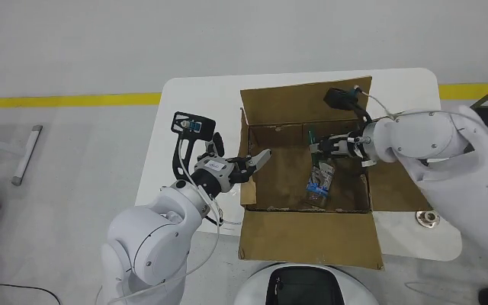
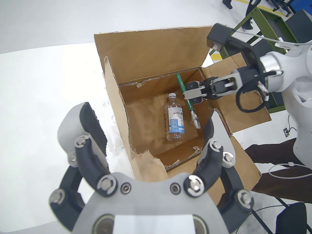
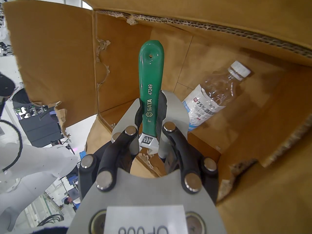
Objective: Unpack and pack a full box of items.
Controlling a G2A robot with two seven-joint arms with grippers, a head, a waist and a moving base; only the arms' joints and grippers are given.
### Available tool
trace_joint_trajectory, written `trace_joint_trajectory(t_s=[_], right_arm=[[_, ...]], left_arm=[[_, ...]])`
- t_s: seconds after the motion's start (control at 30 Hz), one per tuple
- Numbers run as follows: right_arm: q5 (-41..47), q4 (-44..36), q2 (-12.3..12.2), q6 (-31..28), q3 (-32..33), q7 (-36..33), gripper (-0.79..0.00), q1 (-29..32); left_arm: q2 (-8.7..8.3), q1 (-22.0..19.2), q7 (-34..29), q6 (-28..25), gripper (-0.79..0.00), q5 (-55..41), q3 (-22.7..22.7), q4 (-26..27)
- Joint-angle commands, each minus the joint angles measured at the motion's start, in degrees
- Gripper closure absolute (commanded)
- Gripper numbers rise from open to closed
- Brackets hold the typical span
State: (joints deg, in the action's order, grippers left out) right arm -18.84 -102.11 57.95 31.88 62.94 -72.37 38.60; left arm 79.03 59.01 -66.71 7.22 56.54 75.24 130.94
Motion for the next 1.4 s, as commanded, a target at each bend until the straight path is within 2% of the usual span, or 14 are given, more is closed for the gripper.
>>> trace_joint_trajectory(t_s=[0.0,0.3,0.33,0.37,0.4,0.43,0.47,0.8,0.97,1.37], right_arm=[[-0.3,0.8,0.4,2.0,-2.2,2.0,0.0,-0.3],[-0.1,4.5,1.5,6.7,-7.9,6.7,-0.003,0.4],[-0.4,5.0,1.5,6.7,-8.4,6.7,-0.172,0.3],[-0.4,5.3,1.6,6.6,-8.9,6.6,-0.283,0.0],[-0.2,5.7,1.6,6.4,-9.2,6.4,-0.345,-0.2],[0.0,6.0,1.6,6.2,-9.5,6.1,-0.628,-0.4],[0.2,6.2,1.6,5.7,-9.7,5.7,-0.785,-0.7],[-4.6,5.5,-0.3,0.1,-11.0,0.1,-0.785,-3.3],[-3.5,6.4,-1.2,-2.8,-12.3,-2.8,-0.785,-5.1],[-0.7,13.3,-0.7,-4.0,-22.7,-4.0,-0.785,-12.1]], left_arm=[[0.0,0.0,0.0,0.0,-0.785,0.0,0.0,0.0],[0.0,0.0,0.0,0.0,-0.785,0.0,0.0,0.0],[0.0,0.0,0.0,0.0,-0.785,0.0,0.0,0.0],[0.0,0.0,0.0,0.0,-0.785,0.0,0.0,0.0],[0.0,0.0,0.0,0.0,-0.785,0.0,0.0,0.0],[0.0,0.0,0.0,0.0,-0.785,0.0,0.0,0.0],[0.0,0.0,0.0,0.0,-0.785,0.0,0.0,0.0],[0.0,0.0,0.0,0.0,-0.785,0.0,0.0,0.0],[0.0,0.0,0.0,0.0,-0.785,0.0,0.0,0.0],[0.0,0.0,0.0,0.0,-0.785,0.0,0.0,0.0]])
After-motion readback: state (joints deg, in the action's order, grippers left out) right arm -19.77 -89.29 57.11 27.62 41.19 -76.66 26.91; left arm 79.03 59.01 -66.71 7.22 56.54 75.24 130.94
